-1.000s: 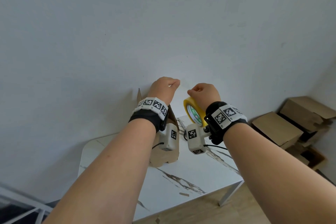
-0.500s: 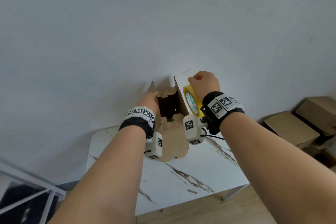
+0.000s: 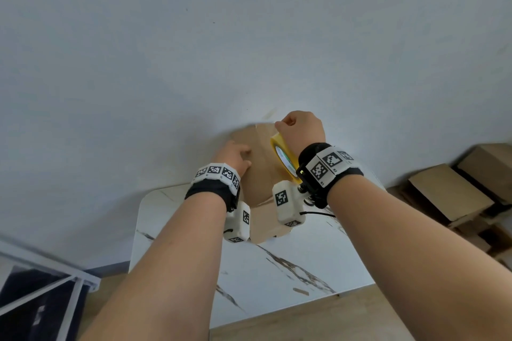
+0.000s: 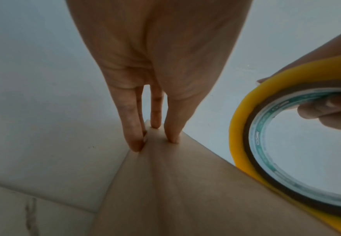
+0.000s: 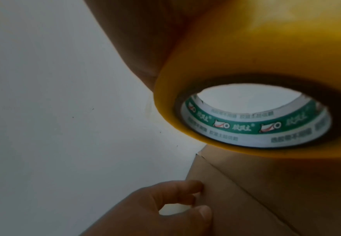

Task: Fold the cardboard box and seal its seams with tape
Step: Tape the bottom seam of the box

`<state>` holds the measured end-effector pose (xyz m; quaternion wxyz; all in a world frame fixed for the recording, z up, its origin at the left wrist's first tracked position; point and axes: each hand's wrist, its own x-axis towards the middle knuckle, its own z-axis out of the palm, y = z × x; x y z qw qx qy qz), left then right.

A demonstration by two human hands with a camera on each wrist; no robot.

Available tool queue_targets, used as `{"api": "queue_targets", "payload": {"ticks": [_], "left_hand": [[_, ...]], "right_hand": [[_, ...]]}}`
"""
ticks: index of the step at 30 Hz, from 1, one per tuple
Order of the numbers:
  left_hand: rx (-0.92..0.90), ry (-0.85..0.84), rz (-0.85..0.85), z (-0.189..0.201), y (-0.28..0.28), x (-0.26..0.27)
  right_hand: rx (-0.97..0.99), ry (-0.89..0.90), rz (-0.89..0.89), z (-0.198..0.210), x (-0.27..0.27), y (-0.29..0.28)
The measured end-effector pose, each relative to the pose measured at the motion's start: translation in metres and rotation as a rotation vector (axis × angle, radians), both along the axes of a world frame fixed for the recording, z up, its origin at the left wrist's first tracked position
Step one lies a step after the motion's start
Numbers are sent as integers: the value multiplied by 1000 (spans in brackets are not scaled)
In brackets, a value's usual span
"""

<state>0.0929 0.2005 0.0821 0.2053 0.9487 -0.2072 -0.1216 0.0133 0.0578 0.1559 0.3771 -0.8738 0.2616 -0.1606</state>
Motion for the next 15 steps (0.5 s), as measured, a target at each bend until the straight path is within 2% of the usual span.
{"api": "queue_targets", "payload": {"ticks": [7,11,15], "left_hand": [[39,-69,-35,0,-11,22],[31,6,-7,-2,-24,33],[92,96,-51,-2,-30,49]], "right_hand": [[14,35,-11,0,7,-5],[33,43,-48,-2,11,-10],[53,46,-60,-4,15,-12]]}}
